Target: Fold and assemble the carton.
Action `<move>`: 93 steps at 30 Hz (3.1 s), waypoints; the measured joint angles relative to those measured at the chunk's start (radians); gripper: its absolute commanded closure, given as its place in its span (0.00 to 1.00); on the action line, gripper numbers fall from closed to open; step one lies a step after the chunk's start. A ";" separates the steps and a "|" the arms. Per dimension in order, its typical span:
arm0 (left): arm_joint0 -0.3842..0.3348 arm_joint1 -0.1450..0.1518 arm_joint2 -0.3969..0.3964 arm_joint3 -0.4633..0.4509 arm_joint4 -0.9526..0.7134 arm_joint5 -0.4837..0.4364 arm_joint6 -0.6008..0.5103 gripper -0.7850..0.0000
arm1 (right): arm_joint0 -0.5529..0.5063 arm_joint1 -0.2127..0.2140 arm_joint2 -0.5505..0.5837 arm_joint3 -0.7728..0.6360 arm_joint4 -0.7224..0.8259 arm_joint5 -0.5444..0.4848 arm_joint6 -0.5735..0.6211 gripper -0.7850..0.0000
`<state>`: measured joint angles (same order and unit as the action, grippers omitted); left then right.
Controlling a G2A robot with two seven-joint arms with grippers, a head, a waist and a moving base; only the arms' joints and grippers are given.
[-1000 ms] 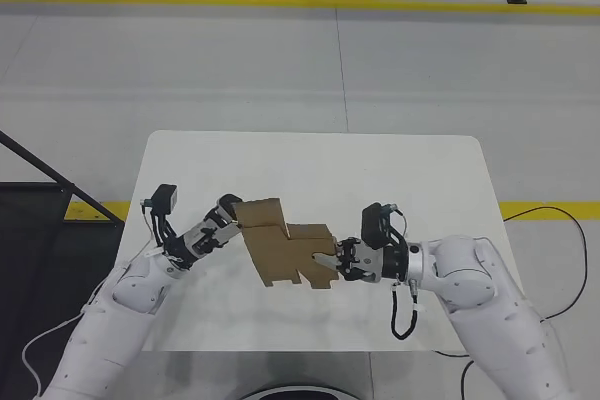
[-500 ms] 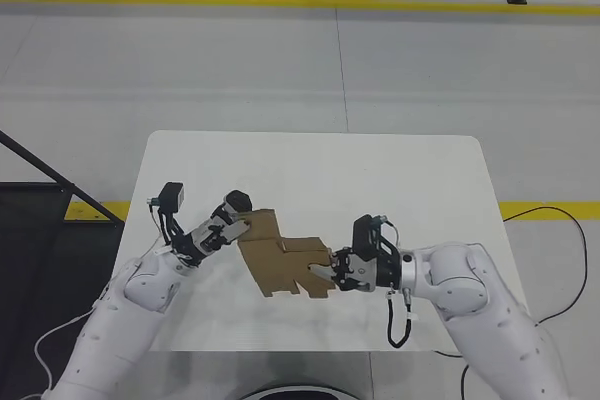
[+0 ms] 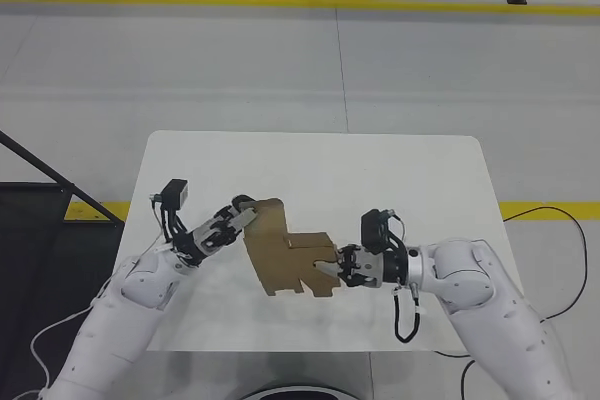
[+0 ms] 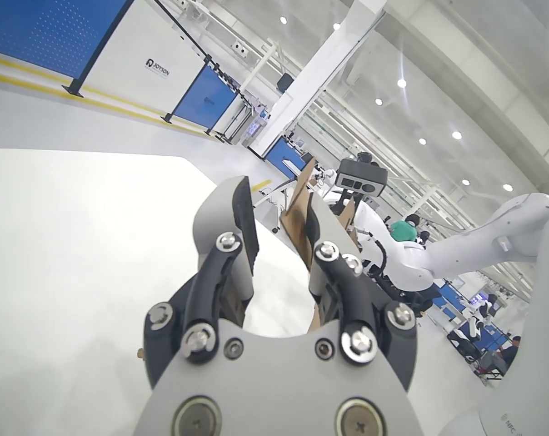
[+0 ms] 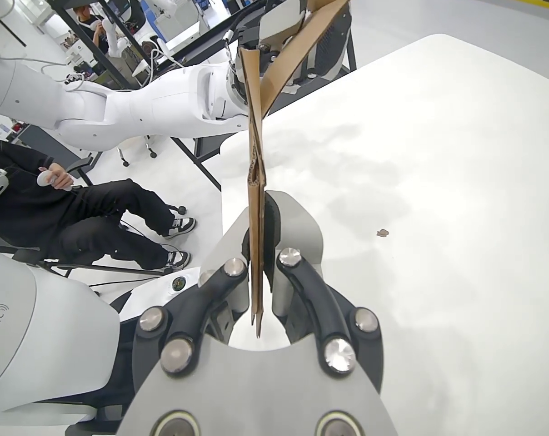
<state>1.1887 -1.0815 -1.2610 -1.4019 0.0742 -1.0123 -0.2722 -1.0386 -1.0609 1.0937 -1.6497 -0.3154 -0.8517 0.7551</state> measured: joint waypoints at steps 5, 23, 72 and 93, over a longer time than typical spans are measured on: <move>0.021 -0.006 -0.016 0.017 -0.051 0.000 0.079 0.00 | -0.019 0.002 0.023 -0.012 -0.032 0.021 -0.070 1.00; 0.117 -0.008 -0.046 -0.094 0.070 0.000 0.044 0.00 | -0.132 -0.007 0.040 -0.117 -0.303 0.154 -0.361 1.00; 0.079 -0.020 0.047 -0.096 0.597 0.000 0.358 0.00 | -0.108 -0.005 0.016 -0.127 -0.325 0.122 -0.307 1.00; 0.061 -0.017 0.091 -0.076 0.638 0.000 0.417 0.00 | -0.087 -0.008 -0.012 -0.121 -0.336 0.123 -0.289 1.00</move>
<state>1.2494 -1.0980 -1.1698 -1.4779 0.7126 -1.0123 0.1449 -1.1256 -1.0686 1.0820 -1.7711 -0.6513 -0.7283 0.4661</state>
